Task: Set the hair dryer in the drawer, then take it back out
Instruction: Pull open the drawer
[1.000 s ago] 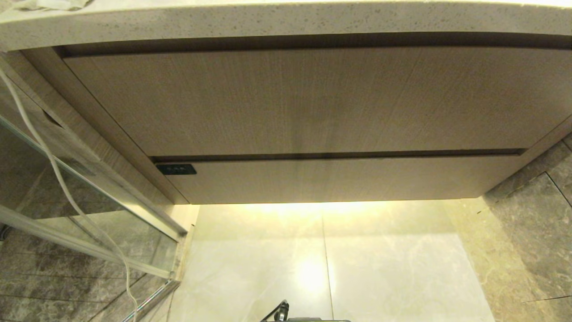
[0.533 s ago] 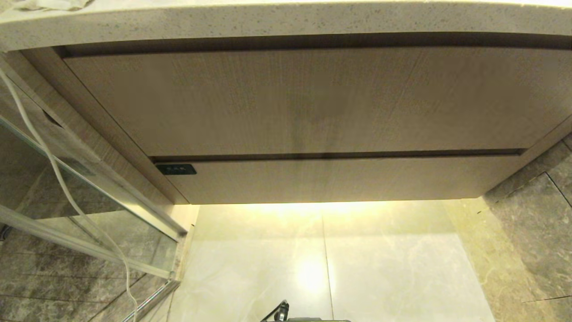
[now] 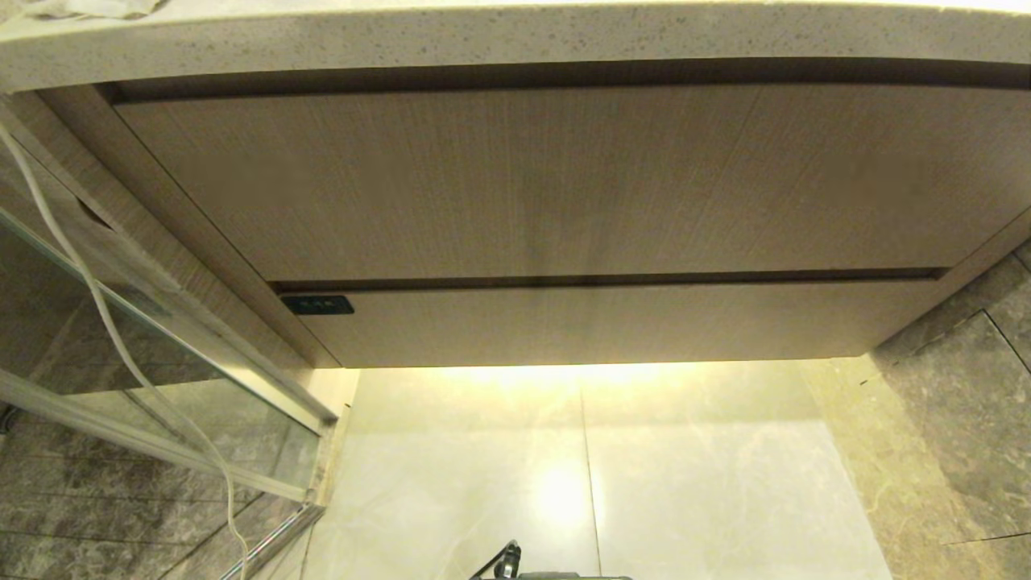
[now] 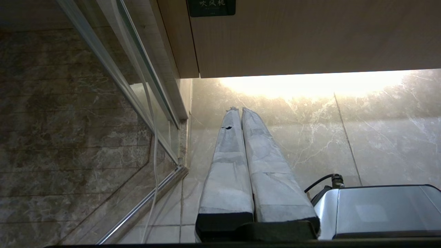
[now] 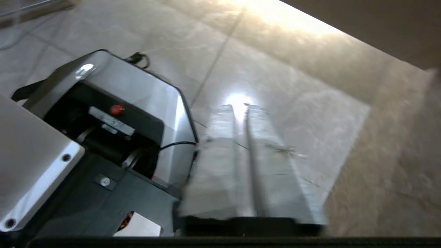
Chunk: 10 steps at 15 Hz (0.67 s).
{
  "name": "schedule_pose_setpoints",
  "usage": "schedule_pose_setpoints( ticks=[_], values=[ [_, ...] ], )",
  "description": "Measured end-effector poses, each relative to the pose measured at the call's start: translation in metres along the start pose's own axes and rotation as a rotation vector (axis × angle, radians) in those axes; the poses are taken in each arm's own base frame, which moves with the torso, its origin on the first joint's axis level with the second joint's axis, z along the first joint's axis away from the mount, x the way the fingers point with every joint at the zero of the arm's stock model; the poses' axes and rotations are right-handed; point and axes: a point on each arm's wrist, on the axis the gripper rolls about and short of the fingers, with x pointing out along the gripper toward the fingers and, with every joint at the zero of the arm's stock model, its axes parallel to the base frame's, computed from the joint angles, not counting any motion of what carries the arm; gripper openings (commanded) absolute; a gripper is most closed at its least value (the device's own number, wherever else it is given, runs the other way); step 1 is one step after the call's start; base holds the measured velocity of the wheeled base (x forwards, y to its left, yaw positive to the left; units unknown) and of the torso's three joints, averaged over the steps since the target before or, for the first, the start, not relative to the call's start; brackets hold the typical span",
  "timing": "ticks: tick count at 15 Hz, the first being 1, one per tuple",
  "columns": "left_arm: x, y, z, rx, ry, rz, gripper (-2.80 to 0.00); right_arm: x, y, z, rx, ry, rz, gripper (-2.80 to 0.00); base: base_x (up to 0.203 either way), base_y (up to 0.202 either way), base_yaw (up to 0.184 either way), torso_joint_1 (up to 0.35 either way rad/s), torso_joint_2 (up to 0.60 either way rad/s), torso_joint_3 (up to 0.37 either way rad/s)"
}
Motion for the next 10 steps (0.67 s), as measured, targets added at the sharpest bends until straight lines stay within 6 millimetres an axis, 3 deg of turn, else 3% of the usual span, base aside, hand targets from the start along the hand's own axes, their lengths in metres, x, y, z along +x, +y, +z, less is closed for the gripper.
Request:
schedule_pose_setpoints(
  ticks=[5,10],
  values=[
    [0.0,0.0,0.0,0.0,-0.001,0.0,-2.8,0.055,-0.029,0.038,-0.133,0.065,0.169,0.0,0.0,0.0,0.0,0.0,0.0,0.0],
    [0.0,0.0,0.0,0.0,0.0,0.0,-2.8,0.134,-0.04,0.047,-0.401,0.175,0.241,0.0,0.0,0.0,0.0,0.0,0.0,0.0]
  ],
)
